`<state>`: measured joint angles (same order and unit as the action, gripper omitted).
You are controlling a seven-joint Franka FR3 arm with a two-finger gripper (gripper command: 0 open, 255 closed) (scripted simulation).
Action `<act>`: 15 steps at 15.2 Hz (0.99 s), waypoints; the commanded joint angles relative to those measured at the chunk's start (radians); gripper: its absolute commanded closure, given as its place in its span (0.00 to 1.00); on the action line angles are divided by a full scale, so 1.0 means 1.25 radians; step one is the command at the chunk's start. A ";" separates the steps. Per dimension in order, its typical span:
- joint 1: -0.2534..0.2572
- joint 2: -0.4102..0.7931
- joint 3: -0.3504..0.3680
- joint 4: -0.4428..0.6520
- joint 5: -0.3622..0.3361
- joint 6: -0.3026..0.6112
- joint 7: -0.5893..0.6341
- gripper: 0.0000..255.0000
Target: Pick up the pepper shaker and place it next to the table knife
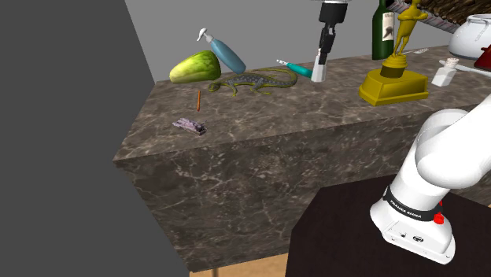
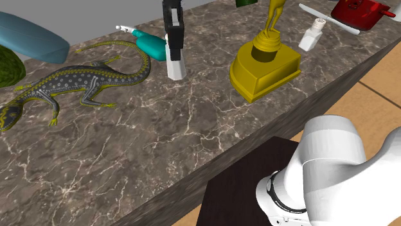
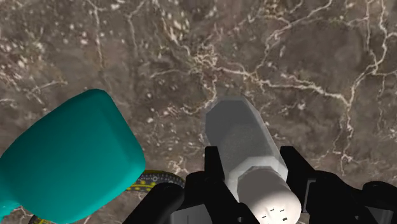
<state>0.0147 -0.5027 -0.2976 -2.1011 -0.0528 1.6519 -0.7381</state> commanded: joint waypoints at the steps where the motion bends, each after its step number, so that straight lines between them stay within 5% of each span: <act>1: 0.002 0.004 0.002 0.024 0.002 -0.021 0.002 1.00; 15: 0.011 0.055 0.004 0.222 0.016 -0.169 0.002 1.00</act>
<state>0.0282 -0.4417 -0.2906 -1.8448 -0.0343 1.4554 -0.7336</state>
